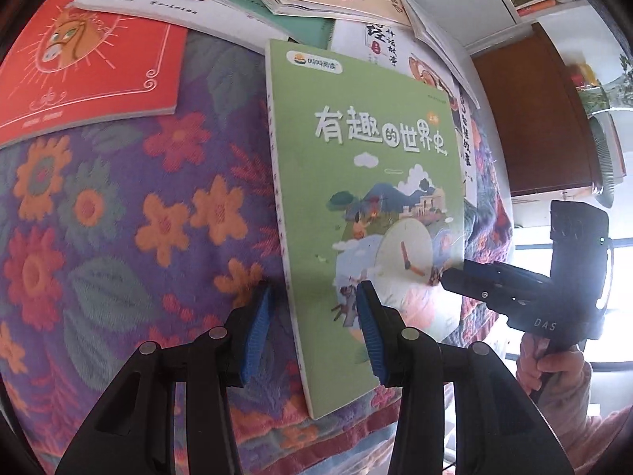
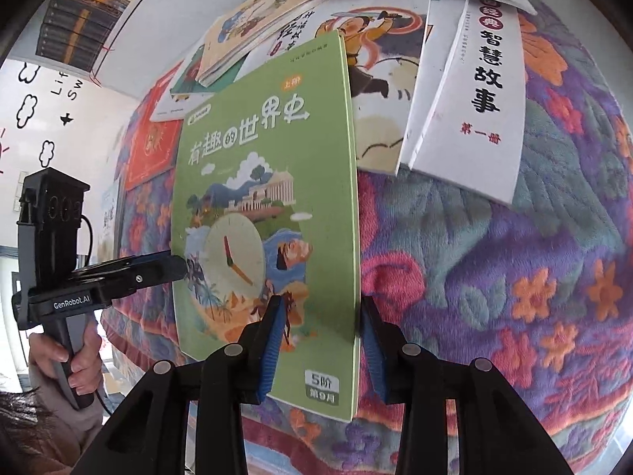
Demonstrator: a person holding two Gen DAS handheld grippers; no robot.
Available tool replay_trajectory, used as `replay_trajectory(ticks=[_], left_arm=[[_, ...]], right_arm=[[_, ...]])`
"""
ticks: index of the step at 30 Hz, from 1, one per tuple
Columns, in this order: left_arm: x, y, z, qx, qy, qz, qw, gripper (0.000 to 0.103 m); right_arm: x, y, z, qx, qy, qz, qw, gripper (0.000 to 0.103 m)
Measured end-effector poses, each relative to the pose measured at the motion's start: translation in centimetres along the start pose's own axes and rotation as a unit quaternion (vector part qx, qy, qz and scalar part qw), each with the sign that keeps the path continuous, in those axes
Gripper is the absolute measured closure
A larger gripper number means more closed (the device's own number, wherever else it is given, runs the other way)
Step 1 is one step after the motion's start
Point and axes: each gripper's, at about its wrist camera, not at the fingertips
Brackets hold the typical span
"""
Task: Organize books
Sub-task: 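Lift the light green world-history book upright off the pile with both tools, then carry the world-history book with both tools and stand it against the rabbit-hill book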
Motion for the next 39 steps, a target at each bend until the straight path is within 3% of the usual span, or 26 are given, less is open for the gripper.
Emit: replay_trajectory(ticks=[7, 11, 15, 23, 30, 39], left_arm=[[0.2, -0.1, 1.5, 0.003, 0.008, -0.037, 0.9993, 0.063], [0.0, -0.1, 2.1, 0.002, 0.002, -0.033, 0.9994, 0.063], [0.4, -0.2, 2.7, 0.007, 0.031, -0.048, 0.9983, 0.063], [0.0, -0.1, 3.5, 0.002, 0.03, -0.031, 0.9991, 0.063], [-3.4, -0.9, 3.8, -0.022, 0.007, 0.068, 0.9974, 0.056], [-3.3, -0.6, 3.2, -0.039, 0.019, 0.072, 0.9964, 0.056]], right_arm=[[-0.7, 0.1, 0.8, -0.018, 0.0, 0.023, 1.0, 0.066], [-2.2, 0.1, 1.6, -0.023, -0.032, 0.074, 0.996, 0.066], [-2.8, 0.1, 2.0, -0.026, -0.049, 0.101, 0.993, 0.066], [-1.8, 0.6, 1.7, -0.032, -0.038, 0.068, 0.996, 0.067], [-0.6, 0.2, 1.7, -0.035, -0.03, 0.037, 0.998, 0.068], [0.3, 0.2, 2.0, -0.045, -0.031, 0.013, 0.998, 0.067]])
Point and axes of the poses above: each gripper's, at about its wrist camera, not at the fingertips, and y roughly against the way its jaws point, x to its left, z to its top, and after that the axes turned 7 degrees about x, right-handed
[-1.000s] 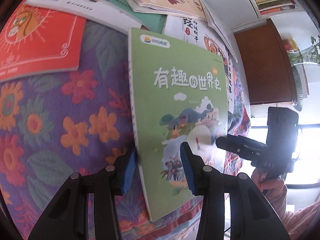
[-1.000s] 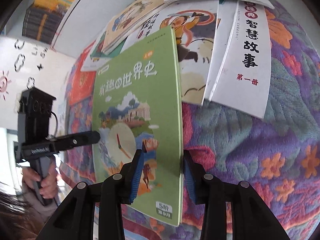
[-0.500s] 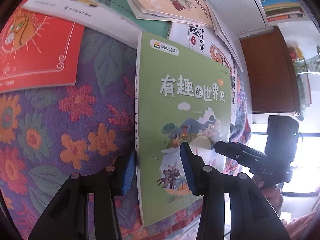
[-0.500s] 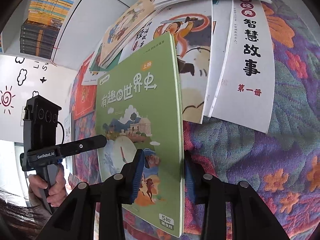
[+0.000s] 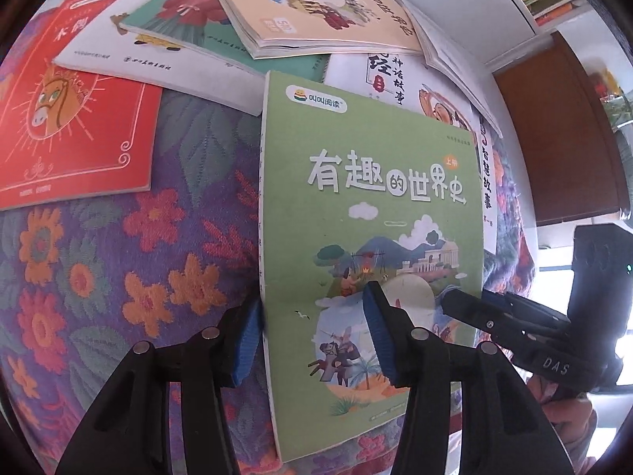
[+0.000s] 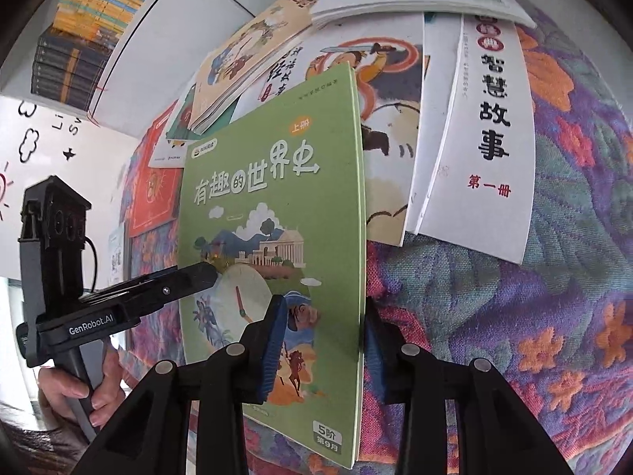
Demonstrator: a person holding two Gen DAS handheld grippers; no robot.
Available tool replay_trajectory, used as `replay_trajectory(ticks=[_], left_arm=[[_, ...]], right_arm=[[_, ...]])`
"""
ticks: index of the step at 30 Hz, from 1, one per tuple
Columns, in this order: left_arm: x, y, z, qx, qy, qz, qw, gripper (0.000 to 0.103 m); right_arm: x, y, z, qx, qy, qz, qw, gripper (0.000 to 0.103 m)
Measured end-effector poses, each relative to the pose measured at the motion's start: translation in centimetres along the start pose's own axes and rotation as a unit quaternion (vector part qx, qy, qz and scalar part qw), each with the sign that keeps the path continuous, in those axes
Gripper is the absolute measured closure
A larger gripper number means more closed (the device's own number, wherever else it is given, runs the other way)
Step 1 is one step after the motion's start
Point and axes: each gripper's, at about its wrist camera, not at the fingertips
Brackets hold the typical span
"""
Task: Organize books
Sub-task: 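Carry the world-history book with both tools and stand it against the rabbit-hill book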
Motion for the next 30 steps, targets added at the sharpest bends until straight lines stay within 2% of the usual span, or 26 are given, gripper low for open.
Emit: replay_trajectory(ticks=[5, 12, 20, 30], left_arm=[[-1.3, 0.0, -0.6, 0.001, 0.0, 0.019, 0.9998, 0.057], [-1.2, 0.7, -1.3, -0.002, 0.003, 0.021, 0.9998, 0.058], [-0.6, 1.1, -1.9, -0.003, 0.017, 0.021, 0.9996, 0.058], [1.3, 3.1, -2.6, -0.024, 0.02, 0.029, 0.9991, 0.058]], right_arm=[[-0.1, 0.2, -0.3, -0.005, -0.016, 0.013, 1.0, 0.07], [-0.1, 0.6, -1.1, -0.005, -0.019, 0.025, 0.999, 0.071], [1.6, 1.0, -1.3, -0.022, 0.013, 0.023, 0.999, 0.071], [4.0, 0.5, -1.9, -0.028, 0.035, 0.027, 0.999, 0.071]])
Point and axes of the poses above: each gripper's, at about its wrist camera, not at the fingertips, and y roughly against the way its jaws point, x to its left, z to its top, and after that the axes turned 7 degrees about x, right-handed
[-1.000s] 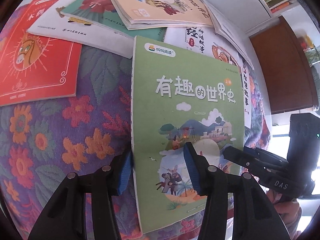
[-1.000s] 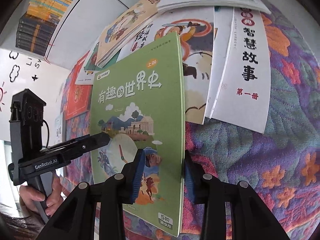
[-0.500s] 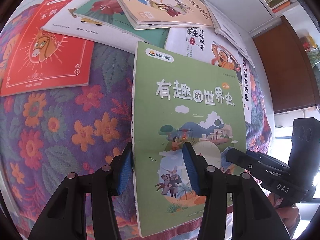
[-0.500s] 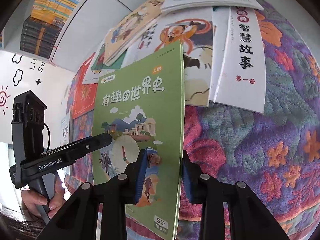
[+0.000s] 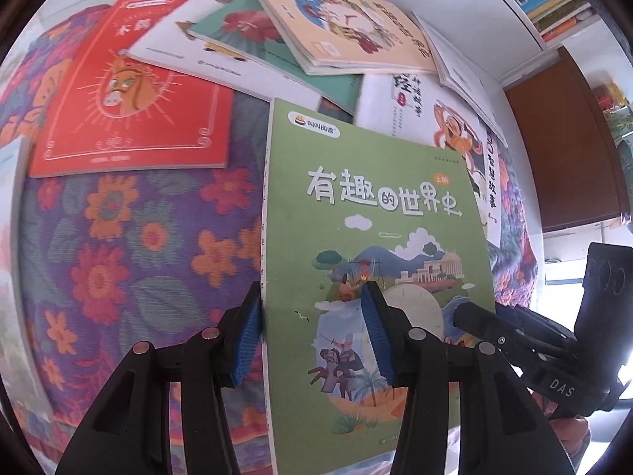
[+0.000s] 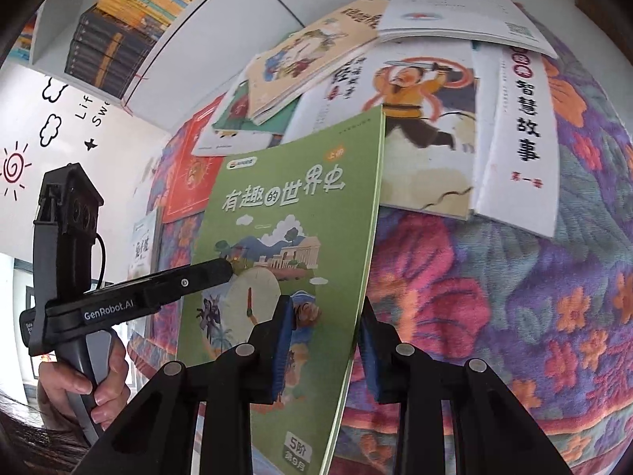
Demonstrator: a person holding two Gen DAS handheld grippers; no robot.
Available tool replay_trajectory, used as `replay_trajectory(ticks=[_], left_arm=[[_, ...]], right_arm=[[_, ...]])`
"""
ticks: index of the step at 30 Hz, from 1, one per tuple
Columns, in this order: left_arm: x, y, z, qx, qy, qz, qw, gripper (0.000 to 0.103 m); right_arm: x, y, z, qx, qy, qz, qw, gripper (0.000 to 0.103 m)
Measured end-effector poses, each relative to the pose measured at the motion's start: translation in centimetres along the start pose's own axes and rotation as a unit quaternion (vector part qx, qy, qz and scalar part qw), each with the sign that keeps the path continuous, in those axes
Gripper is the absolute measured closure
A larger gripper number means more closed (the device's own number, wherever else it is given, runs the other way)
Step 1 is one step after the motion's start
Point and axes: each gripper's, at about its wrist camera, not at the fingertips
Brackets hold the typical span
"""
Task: Organize books
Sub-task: 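Carry the world-history book with both tools and stand it against the rabbit-hill book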
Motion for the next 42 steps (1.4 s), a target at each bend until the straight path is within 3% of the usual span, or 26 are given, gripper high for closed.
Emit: replay_trajectory(ticks=[42], left_arm=[[12.8, 7.6, -3.3, -0.056, 0.04, -0.011, 0.9976, 0.058]], right_arm=[[14.0, -4.5, -0.2, -0.014, 0.074, 0.038, 0.996, 0.071]])
Point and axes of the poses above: each gripper's, at about its wrist camera, not at the fingertips, and y roughly against the way its jaws point, x to its left, z to its top, and after that the axes turned 7 degrees about x, right-handed
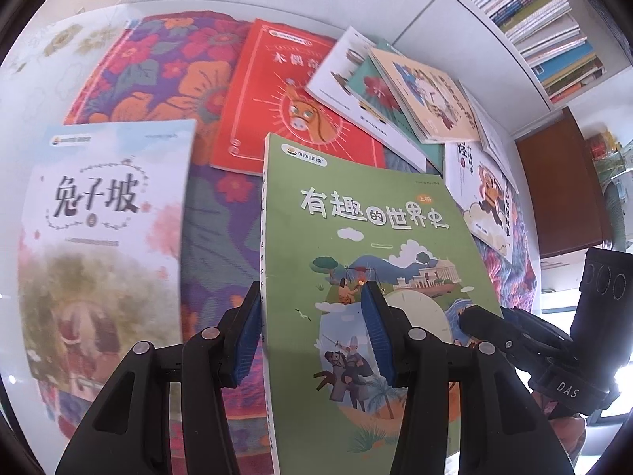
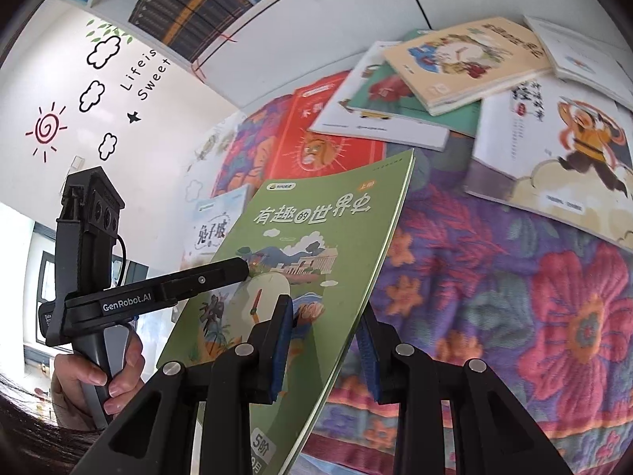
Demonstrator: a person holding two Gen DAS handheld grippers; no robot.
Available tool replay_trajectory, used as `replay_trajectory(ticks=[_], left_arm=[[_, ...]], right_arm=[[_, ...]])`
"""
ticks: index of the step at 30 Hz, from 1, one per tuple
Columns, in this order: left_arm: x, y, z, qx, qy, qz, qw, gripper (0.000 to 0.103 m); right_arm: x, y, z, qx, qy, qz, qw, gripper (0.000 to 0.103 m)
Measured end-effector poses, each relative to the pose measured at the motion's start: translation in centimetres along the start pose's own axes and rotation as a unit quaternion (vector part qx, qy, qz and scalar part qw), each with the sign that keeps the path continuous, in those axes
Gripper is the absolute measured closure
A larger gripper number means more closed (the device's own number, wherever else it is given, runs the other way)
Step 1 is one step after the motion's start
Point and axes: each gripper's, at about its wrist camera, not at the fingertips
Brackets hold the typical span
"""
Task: Organize books
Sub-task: 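Carry the world-history book with both tools and stand it against the rabbit-hill book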
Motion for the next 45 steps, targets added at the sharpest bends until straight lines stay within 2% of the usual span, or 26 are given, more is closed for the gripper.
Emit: replay_trajectory(ticks=[11, 20, 25, 40, 45], left_arm=[[4.6, 3.2, 0.3, -0.031, 0.02, -0.004, 0.9993, 0.058], [8.7, 5.5, 0.4, -0.057, 0.044, 0.008, 0.9973, 0.058], [10.7, 6.2, 0.5, -0.065, 0.055, 0.017, 0.9962, 0.058], [16.3, 6.7, 0.5, -0.079, 0.089, 0.034, 0.9923, 0.058], [18.1, 5.8, 0.5, -0.074, 0.096, 0.024, 0.9923, 0.058]], right_arm=[[4.4, -1.6, 1.2, -0.006, 0.027, 0.016, 0.999, 0.071], [8.7, -4.4, 2.2, 0.0, 0.057, 0.037, 0.998, 0.071], [10.6, -6.2, 2.8, 0.009, 0.076, 0.035, 0.996, 0.071], [15.2, -12.2, 4.3, 0.03, 0.107, 0.06, 0.992, 0.071], [15.2, -14.0, 4.3, 0.039, 0.096, 0.066, 0.992, 0.071]])
Point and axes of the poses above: each gripper's, at about its wrist camera, not at the fingertips, and y roughly against the way its jaws point, x to its left, z to its top, and after that the axes turned 7 degrees about x, right-handed
